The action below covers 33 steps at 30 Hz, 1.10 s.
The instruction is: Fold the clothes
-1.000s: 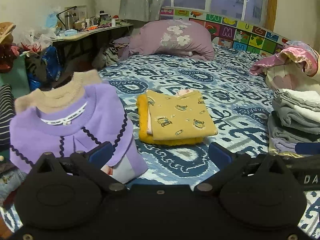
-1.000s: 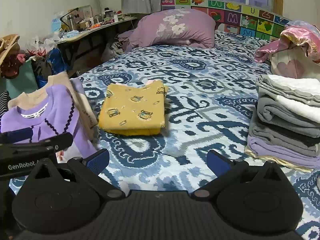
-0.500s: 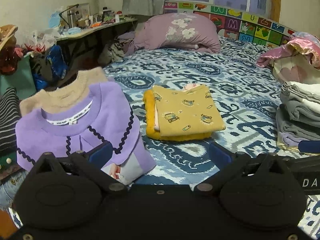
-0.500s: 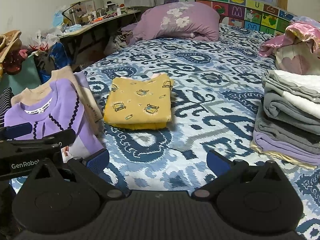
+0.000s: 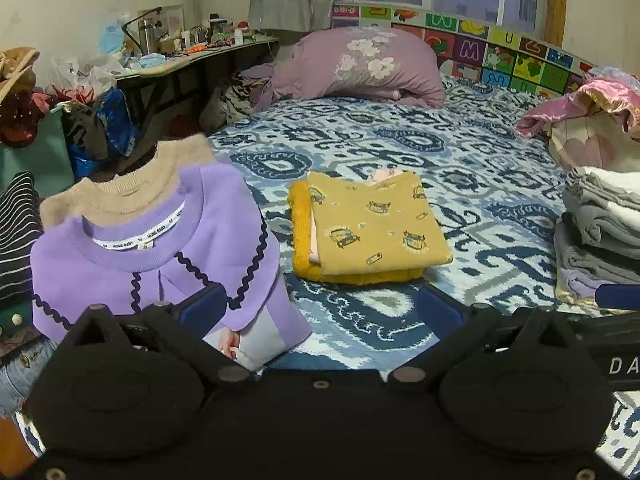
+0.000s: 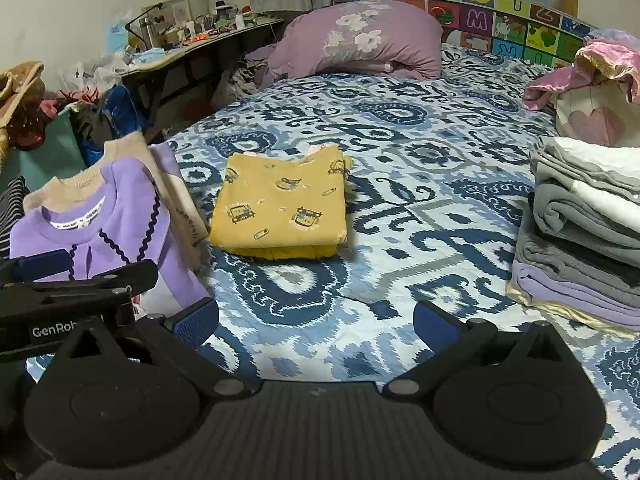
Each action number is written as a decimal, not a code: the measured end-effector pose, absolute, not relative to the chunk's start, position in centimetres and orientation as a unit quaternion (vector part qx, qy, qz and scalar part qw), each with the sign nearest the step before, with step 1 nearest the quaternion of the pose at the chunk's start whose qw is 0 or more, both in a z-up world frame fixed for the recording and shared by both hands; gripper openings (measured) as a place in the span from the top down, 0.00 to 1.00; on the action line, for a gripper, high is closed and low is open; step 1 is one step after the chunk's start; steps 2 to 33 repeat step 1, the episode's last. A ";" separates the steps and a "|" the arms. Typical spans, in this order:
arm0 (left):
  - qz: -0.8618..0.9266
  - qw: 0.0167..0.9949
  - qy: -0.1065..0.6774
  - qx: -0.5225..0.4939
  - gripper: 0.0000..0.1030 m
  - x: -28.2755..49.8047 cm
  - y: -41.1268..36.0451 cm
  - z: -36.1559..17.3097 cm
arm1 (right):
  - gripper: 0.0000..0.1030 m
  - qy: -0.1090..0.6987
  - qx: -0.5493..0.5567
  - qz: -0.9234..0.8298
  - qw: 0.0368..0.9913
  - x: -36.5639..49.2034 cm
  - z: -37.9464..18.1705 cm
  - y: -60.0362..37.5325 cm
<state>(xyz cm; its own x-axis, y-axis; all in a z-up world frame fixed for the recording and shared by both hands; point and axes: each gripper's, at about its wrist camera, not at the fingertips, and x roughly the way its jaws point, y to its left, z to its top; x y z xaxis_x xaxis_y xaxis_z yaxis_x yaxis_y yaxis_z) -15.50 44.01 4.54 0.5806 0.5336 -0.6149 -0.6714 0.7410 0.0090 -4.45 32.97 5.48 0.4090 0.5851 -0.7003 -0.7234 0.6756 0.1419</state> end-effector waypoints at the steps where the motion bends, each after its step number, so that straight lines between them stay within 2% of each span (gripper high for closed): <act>1: 0.341 0.883 0.300 -0.115 0.02 -15.6 43.9 4.7 | 0.00 0.376 -0.090 0.393 0.834 -4.5 5.6 32.9; 33: 0.341 0.883 0.300 -0.115 0.02 -15.6 43.9 4.7 | 0.00 0.376 -0.090 0.393 0.834 -4.5 5.6 32.9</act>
